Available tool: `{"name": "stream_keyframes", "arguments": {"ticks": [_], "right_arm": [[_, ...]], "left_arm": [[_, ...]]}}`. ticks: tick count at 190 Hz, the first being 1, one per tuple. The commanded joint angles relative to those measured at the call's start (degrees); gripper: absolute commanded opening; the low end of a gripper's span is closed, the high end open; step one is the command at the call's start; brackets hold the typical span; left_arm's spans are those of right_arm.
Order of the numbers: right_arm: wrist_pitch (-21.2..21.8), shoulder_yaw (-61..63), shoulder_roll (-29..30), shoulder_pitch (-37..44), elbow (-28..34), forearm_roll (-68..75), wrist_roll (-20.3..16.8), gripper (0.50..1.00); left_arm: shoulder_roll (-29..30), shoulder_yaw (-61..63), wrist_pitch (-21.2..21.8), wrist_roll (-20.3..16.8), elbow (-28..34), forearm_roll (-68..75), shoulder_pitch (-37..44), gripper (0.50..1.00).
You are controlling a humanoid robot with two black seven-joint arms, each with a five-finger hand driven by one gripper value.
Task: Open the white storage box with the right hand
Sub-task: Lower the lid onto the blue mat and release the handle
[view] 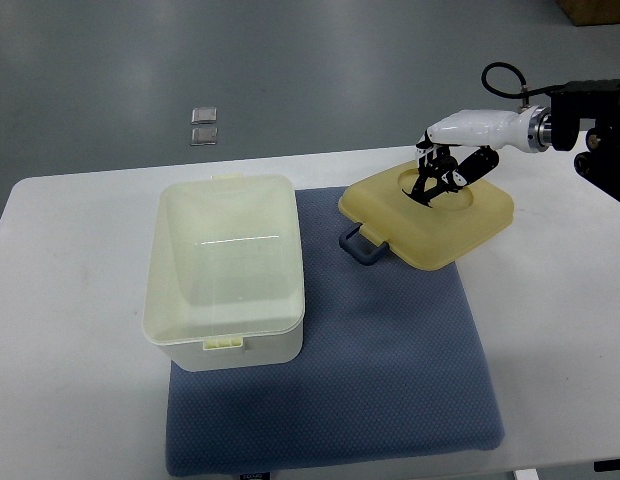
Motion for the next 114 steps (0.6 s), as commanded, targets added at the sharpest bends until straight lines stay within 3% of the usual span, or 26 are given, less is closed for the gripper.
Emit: {"name": "stream_keyframes", "arguments": {"ticks": [1,114], "right_arm": [[0.1,-0.1,0.4,0.0,2.6,-0.1,0.4,0.500],[-2.0,-4.9,7.5,-1.2,3.4,-1.0,0.3,0.500]], "left_arm": [[0.0,0.0,0.0,0.0,0.0,0.0,0.0,1.000],[0.0,0.0,0.0,0.0,0.0,0.0,0.0,1.000]]}}
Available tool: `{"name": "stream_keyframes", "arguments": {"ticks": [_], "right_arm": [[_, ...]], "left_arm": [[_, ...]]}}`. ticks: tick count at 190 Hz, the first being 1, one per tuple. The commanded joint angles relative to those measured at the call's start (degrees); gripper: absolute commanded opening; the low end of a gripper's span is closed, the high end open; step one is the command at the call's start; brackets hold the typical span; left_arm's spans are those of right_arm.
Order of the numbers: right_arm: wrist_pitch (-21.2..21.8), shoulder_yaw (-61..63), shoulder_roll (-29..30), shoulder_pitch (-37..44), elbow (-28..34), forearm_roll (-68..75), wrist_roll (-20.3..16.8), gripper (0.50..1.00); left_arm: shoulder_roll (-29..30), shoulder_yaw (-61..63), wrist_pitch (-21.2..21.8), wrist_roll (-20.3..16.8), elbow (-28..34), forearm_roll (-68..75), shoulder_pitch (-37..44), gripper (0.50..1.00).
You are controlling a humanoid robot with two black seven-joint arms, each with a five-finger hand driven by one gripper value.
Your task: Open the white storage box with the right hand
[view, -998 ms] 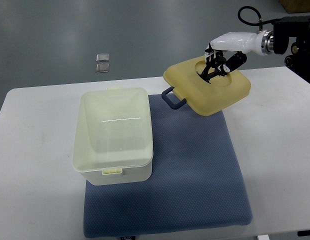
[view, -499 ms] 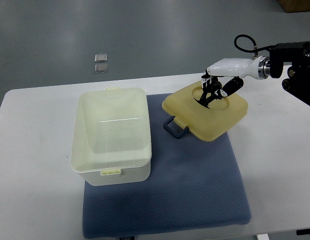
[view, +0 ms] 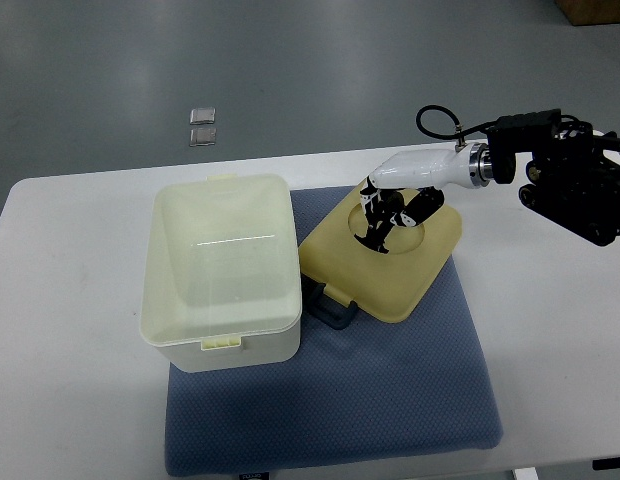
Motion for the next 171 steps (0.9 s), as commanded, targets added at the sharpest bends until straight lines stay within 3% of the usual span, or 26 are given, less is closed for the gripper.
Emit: {"name": "stream_keyframes", "arguments": {"ticks": [1,63,66,76,81,87,103,171], "right_arm": [[-0.7,-1.1,1.2,-0.3,-0.1,0.0,-0.1,0.500],[-0.9,-1.4,1.2,-1.8,-0.1,0.1,-0.1,0.500],[-0.9,-1.4,1.2,-1.8,-0.1,0.1,-0.1,0.517],[-0.9,-1.4,1.2,-2.0,-0.2,0.4,-0.1,0.648],[-0.8,-1.4,1.2,-2.1,-0.2,0.5,-0.1,0.747],[-0.5,-1.4,1.2,-2.0,-0.2,0.8,-0.1,0.827],[-0.3,-1.3,1.1,-2.0,-0.2,1.1,-0.1,0.903],[2.1,1.6,-0.1,0.8,-0.2,11.3,0.3,0.913]], "left_arm": [[0.0,0.0,0.0,0.0,0.0,0.0,0.1,1.000],[0.0,0.0,0.0,0.0,0.0,0.0,0.0,1.000],[0.0,0.0,0.0,0.0,0.0,0.0,0.0,1.000],[0.0,0.1,0.0,0.0,0.0,0.0,0.1,1.000],[0.0,0.0,0.0,0.0,0.0,0.0,0.1,1.000],[0.0,0.0,0.0,0.0,0.0,0.0,0.0,1.000],[0.0,0.0,0.0,0.0,0.0,0.0,0.0,1.000],[0.0,0.0,0.0,0.0,0.0,0.0,0.1,1.000]]}}
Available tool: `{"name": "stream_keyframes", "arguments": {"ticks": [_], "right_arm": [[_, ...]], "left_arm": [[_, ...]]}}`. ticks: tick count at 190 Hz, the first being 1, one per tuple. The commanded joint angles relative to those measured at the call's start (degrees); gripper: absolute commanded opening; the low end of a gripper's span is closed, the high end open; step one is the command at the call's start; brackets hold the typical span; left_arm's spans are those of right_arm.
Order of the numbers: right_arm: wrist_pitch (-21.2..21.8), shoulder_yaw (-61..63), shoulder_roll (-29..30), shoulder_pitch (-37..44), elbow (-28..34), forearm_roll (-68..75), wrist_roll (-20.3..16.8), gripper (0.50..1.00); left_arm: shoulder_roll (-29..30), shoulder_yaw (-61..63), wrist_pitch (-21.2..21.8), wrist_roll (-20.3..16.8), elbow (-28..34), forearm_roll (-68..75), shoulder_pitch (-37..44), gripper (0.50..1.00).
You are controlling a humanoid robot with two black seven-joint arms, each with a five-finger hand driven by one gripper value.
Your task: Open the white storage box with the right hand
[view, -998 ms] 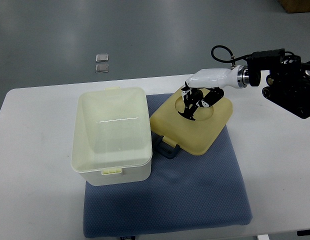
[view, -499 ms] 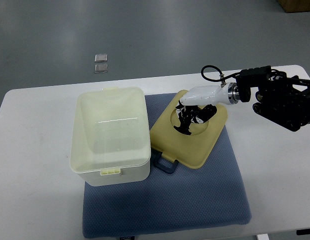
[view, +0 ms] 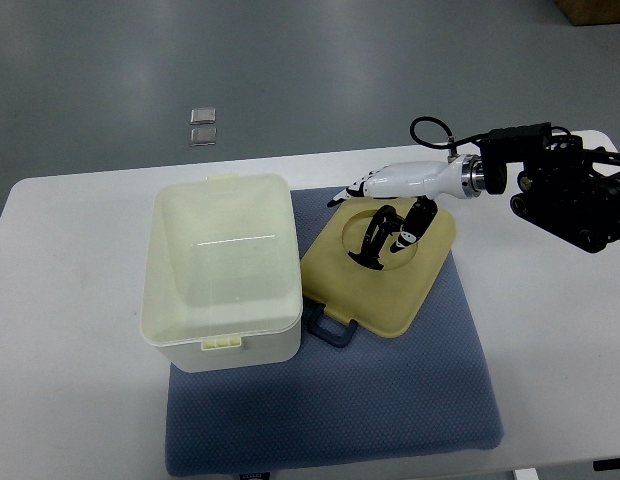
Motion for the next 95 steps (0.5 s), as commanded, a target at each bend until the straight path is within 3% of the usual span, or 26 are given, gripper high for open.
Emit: {"name": "stream_keyframes", "arguments": {"ticks": [1,54,95], "right_arm": [[0.6,0.9,-0.3,1.0,0.0,5.5,0.1,0.913],[0.8,7.1,-1.7,0.7,-0.2,20.3,0.1,0.919],[0.0,16.4,-1.0,-6.4,-1.3,35.6,0.1,0.919]], "left_arm": [[0.0,0.0,0.0,0.0,0.0,0.0,-0.1,1.000],[0.0,0.0,0.0,0.0,0.0,0.0,-0.1,1.000],[0.0,0.1,0.0,0.0,0.0,0.0,-0.1,1.000]]}}
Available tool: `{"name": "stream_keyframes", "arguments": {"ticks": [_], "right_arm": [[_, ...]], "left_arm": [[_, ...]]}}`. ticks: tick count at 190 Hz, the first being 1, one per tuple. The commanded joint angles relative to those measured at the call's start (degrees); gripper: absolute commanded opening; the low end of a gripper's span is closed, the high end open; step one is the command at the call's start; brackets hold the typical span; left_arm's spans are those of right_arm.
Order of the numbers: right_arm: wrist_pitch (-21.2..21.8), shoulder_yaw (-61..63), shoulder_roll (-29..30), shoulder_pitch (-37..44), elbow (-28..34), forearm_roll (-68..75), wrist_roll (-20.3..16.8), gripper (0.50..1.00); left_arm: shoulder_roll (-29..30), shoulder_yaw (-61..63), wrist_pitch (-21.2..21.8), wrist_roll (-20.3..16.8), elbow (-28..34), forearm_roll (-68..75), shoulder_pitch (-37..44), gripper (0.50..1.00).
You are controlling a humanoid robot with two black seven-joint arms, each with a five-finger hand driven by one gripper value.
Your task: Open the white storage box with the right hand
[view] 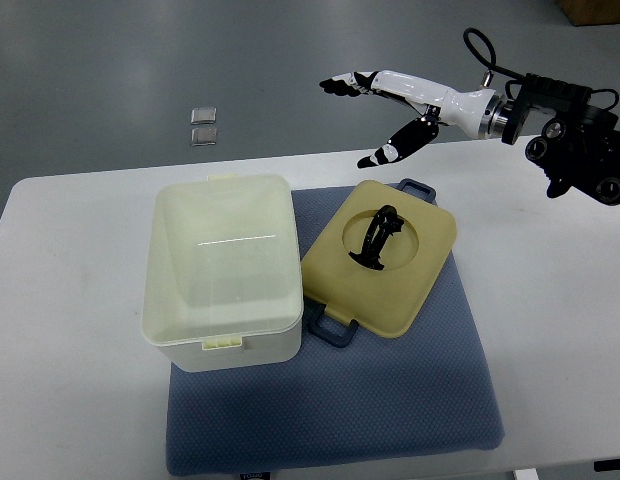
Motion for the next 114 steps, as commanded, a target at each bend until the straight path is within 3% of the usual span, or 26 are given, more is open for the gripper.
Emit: {"name": "stream_keyframes", "arguments": {"ticks": [1,73,114], "right_arm": [[-0.5,4.4,0.4,-3.9,-0.8,7.3,0.0,0.917],[-2.4,15.0,6.1,-13.1,-12.0,29.3,-0.6,0.919],[-3.7,14.9,7.2,-16.2,-13.2,41.1,-0.6,0.917]], "left_arm": [[0.0,0.0,0.0,0.0,0.0,0.0,0.0,1.000],[0.0,0.0,0.0,0.0,0.0,0.0,0.1,1.000],[0.0,0.1,0.0,0.0,0.0,0.0,0.1,1.000]]}}
